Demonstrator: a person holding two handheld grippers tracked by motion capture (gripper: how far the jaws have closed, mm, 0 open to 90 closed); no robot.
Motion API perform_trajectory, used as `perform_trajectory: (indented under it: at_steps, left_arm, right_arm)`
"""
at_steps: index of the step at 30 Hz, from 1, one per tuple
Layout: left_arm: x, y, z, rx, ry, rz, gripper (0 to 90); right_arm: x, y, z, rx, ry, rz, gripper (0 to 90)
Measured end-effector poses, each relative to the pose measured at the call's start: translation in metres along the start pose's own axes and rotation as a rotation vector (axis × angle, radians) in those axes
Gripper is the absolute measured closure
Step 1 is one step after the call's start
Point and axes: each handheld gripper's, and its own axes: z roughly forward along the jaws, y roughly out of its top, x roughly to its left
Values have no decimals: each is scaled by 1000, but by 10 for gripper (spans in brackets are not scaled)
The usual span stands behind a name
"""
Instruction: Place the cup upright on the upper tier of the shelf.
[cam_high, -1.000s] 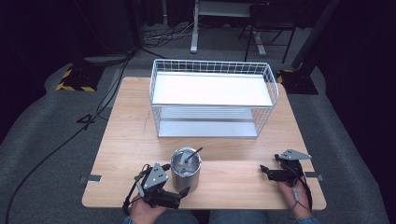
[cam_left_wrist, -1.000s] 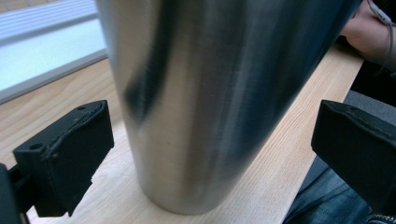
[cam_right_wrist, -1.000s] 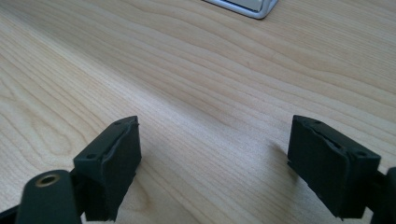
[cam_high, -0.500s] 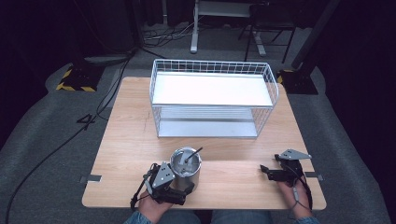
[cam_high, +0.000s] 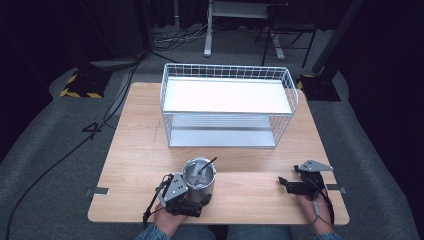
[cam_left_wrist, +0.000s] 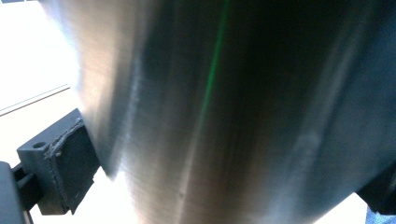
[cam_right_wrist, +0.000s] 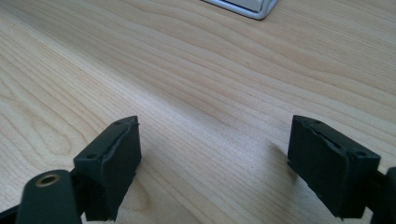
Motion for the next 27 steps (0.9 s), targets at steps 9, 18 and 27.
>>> perform_trajectory:
  at_steps: [9,18,27]
  left_arm:
    - [-2,-1,3,-21,28,44,25]
    - [-3,-1,3,-18,37,43,32]
    - [-2,3,1,7,15,36,37]
  right_arm:
    - [1,0,0,-5,-6,-5,178]
    - [1,0,0,-5,-7,-6,178]
    - [2,0,0,-5,-9,-8,178]
